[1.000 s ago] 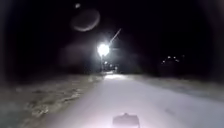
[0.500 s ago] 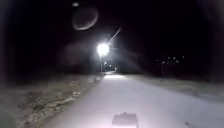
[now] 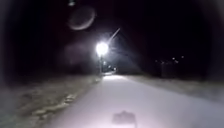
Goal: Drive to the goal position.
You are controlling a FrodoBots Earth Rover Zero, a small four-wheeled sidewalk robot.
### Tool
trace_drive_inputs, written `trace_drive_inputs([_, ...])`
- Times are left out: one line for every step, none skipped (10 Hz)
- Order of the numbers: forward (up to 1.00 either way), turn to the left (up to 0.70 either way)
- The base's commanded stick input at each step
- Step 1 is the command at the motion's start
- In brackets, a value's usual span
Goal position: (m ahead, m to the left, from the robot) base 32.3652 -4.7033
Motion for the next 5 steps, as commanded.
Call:
trace_drive_inputs([0.7, 0.0])
trace_drive_inputs([0.7, 0.07])
trace_drive_inputs([0.7, 0.14])
trace_drive_inputs([0.7, 0.14])
trace_drive_inputs([0.7, 0.13])
